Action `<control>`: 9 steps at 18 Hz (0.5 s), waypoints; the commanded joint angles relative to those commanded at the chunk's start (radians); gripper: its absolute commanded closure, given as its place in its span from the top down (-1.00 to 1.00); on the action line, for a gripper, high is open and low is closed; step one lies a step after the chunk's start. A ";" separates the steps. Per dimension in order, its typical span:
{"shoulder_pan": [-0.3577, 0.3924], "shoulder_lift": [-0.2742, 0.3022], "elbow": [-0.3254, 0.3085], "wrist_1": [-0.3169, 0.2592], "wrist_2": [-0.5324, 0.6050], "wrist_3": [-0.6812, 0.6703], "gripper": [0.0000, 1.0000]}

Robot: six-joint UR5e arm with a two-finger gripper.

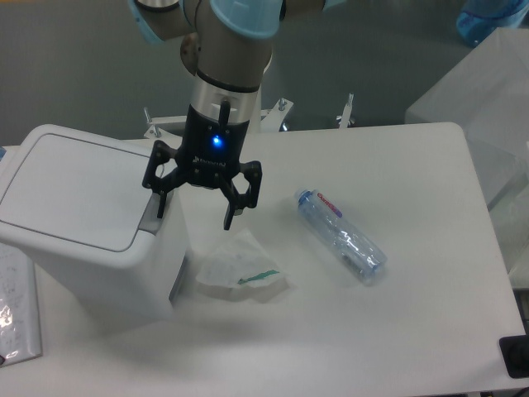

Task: Open the trash can
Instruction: 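Push the grey tab down to flip the lid open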

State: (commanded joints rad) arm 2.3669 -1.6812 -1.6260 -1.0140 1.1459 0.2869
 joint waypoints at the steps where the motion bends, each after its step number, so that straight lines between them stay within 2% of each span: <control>1: 0.000 0.000 -0.002 0.000 0.000 0.000 1.00; 9: 0.000 0.002 -0.008 0.000 0.000 0.000 1.00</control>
State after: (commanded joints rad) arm 2.3669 -1.6797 -1.6337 -1.0140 1.1459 0.2869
